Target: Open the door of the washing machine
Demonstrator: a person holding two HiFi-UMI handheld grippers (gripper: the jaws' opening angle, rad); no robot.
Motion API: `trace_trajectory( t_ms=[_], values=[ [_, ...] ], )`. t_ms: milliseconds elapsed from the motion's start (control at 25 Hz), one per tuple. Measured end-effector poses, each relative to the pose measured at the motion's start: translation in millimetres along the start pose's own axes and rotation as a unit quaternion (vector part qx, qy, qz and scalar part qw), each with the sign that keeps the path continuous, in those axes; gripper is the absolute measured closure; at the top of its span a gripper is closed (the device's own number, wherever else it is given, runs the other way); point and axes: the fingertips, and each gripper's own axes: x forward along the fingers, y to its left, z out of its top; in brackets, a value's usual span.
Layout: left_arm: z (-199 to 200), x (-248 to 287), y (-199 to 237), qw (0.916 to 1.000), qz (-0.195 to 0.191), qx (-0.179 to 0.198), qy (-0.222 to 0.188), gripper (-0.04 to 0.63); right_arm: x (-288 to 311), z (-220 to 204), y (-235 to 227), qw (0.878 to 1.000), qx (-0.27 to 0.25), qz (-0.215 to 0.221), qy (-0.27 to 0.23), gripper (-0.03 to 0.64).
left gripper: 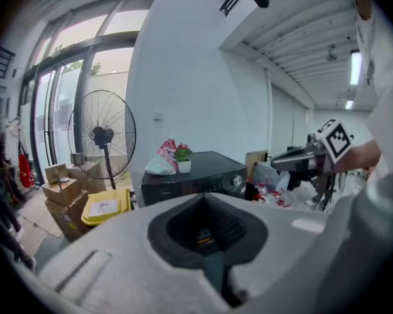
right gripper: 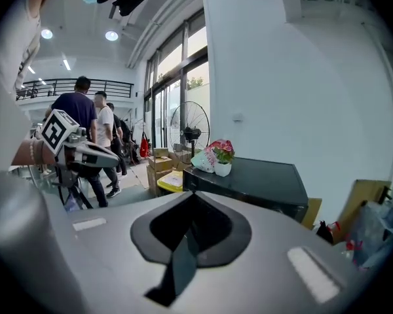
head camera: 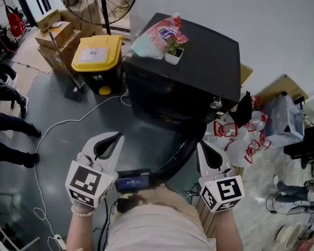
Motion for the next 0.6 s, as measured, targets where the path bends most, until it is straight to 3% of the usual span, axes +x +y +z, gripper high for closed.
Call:
trace_trajectory(
  t_ms=[600],
  values=[
    [3.9, 7.6, -9.9, 0.9999, -0.009, 0.004, -0.009, 0.601, 2.5, 5.6, -1.5, 1.0, 0.004, -0.003, -0.003, 0.614]
  ],
)
